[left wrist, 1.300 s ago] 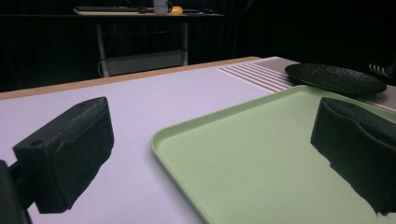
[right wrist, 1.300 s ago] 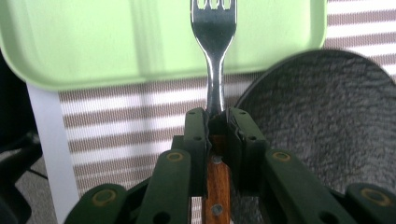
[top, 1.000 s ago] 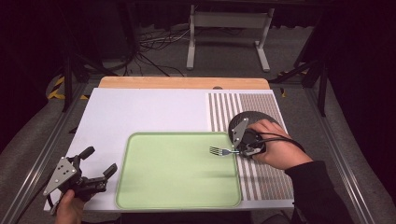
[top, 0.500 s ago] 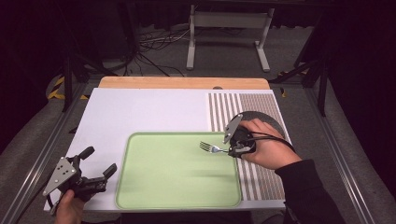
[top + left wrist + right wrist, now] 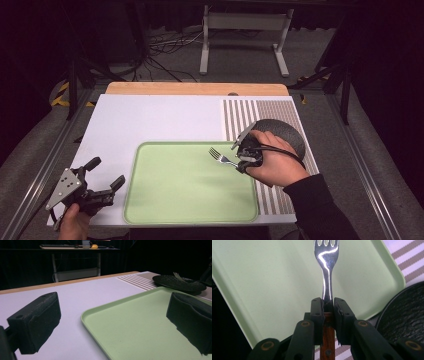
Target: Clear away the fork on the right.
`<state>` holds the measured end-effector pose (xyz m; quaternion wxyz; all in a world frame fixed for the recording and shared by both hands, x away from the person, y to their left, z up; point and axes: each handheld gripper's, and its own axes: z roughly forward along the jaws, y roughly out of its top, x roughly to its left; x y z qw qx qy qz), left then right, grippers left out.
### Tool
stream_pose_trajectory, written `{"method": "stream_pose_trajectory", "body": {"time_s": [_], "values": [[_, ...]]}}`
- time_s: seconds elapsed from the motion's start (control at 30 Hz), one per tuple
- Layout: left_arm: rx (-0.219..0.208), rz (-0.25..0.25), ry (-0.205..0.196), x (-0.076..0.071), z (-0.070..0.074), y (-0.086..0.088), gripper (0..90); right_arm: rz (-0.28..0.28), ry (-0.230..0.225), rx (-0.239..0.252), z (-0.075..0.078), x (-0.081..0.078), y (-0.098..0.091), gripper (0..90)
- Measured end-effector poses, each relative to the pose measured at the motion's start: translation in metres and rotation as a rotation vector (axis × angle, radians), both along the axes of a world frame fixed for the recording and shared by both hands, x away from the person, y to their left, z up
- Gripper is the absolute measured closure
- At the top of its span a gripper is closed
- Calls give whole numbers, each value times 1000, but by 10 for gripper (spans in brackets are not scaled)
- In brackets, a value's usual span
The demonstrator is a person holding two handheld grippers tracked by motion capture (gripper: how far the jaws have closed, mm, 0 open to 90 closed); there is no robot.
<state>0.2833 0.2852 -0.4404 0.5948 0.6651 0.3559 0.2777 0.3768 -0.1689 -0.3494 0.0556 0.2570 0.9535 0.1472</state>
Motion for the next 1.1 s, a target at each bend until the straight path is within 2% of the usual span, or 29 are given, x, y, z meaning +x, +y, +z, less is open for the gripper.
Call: {"method": "stream_pose_trajectory", "body": {"time_s": [0.07, 0.23, 0.37, 0.5, 0.77, 1.1], "values": [[0, 0, 0, 0, 0, 0, 0, -6, 2, -1, -1, 0, 1, 785], [3, -3, 2, 0, 0, 0, 0, -59, 19, 19, -6, -1, 6, 785], [1, -3, 1, 0, 0, 0, 0, -111, 53, 42, -10, -2, 9, 785], [2, -5, 2, 0, 0, -1, 0, -181, 53, 50, -14, -3, 13, 785], [0, -4, 1, 1, 0, 0, 1, -267, 53, 52, -21, -3, 17, 785], [5, -1, 4, 1, 0, 0, 0, -335, 60, 70, -32, -2, 20, 784]]}}
